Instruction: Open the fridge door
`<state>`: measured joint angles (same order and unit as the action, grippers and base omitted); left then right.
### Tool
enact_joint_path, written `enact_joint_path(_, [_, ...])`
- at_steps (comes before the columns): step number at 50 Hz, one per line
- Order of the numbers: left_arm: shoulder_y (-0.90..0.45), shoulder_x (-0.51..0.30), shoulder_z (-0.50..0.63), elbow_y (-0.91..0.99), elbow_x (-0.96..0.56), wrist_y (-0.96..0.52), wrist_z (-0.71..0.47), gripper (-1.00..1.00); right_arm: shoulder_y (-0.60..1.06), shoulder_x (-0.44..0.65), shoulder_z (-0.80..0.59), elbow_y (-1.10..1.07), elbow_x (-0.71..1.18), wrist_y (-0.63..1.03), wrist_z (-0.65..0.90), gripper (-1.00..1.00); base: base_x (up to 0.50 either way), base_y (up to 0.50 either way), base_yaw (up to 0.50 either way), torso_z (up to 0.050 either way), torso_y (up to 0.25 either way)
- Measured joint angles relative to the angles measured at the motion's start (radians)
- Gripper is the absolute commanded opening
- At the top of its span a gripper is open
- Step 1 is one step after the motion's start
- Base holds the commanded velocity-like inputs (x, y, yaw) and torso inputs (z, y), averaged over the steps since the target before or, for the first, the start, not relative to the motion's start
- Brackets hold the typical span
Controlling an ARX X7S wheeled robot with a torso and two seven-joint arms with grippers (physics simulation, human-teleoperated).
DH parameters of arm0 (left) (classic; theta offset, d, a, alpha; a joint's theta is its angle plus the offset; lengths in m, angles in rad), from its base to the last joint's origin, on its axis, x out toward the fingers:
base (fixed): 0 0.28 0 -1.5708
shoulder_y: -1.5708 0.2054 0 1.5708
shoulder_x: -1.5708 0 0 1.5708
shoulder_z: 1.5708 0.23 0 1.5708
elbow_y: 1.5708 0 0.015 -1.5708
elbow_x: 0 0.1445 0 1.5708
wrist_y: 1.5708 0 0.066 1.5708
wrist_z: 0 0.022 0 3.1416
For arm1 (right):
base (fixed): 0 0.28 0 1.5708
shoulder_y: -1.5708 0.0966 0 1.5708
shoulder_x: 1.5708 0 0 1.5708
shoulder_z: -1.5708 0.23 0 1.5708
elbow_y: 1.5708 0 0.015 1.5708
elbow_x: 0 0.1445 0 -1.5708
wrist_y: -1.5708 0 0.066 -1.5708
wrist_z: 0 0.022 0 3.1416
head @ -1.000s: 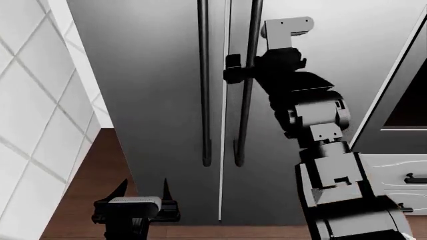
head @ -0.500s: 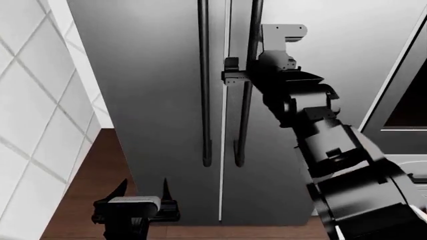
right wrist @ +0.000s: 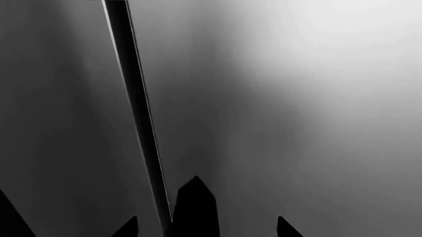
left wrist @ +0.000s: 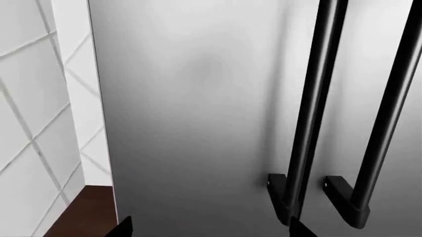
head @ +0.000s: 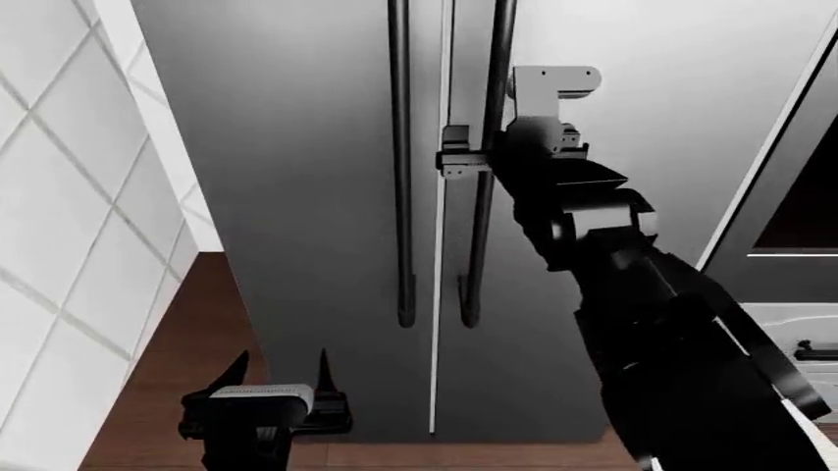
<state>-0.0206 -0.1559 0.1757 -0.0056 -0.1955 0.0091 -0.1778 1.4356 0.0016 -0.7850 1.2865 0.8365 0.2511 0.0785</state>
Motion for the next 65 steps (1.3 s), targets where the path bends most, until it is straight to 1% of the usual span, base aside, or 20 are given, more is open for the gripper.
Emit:
enact_joint_path(2, [0.0, -0.001, 0.001, -0.001, -0.001, 0.001, -0.001, 1.0, -0.004, 0.001, -0.008, 0.004, 0.011, -0.014, 0.0, 1.0, 0.0, 0.0, 0.0, 0.0, 0.0])
enact_joint_path(3, [0.0, -0.001, 0.002, -0.001, -0.001, 0.001, -0.002, 1.0, -0.006, 0.001, -0.011, 0.006, 0.014, -0.02, 0.0, -1.0, 0.0, 0.0, 0.0, 0.0, 0.0])
enact_joint_path(16, [0.001, -0.007, 0.009, 0.003, -0.007, -0.001, -0.012, 1.0, -0.019, -0.002, -0.012, 0.01, 0.052, -0.067, -0.004, -1.0, 0.0, 0.0, 0.0, 0.0, 0.0])
enact_joint_path(30, [-0.006, -0.013, 0.016, -0.005, -0.014, 0.003, -0.019, 1.0, -0.023, 0.01, -0.001, -0.006, 0.032, -0.055, -0.013, -1.0, 0.0, 0.0, 0.0, 0.0, 0.0])
enact_joint_path(39, [-0.006, -0.017, 0.02, -0.004, -0.019, 0.004, -0.025, 1.0, -0.11, 0.16, -0.004, -0.338, 0.069, 0.089, 0.03, -1.0, 0.0, 0.0, 0.0, 0.0, 0.001])
enact_joint_path(45, [-0.006, -0.019, 0.024, -0.006, -0.02, 0.008, -0.028, 1.0, -0.166, 0.252, 0.003, -0.53, 0.111, 0.157, 0.062, -1.0, 0.0, 0.0, 0.0, 0.0, 0.0])
enact_joint_path(56, [-0.006, -0.024, 0.029, -0.007, -0.024, 0.011, -0.035, 1.0, -0.247, 0.387, 0.022, -0.781, 0.18, 0.231, 0.097, -1.0, 0.0, 0.0, 0.0, 0.0, 0.001])
enact_joint_path(65, [-0.008, -0.027, 0.034, -0.006, -0.026, 0.01, -0.041, 1.0, -0.295, 0.483, 0.04, -0.93, 0.228, 0.276, 0.099, -1.0, 0.0, 0.0, 0.0, 0.0, 0.001])
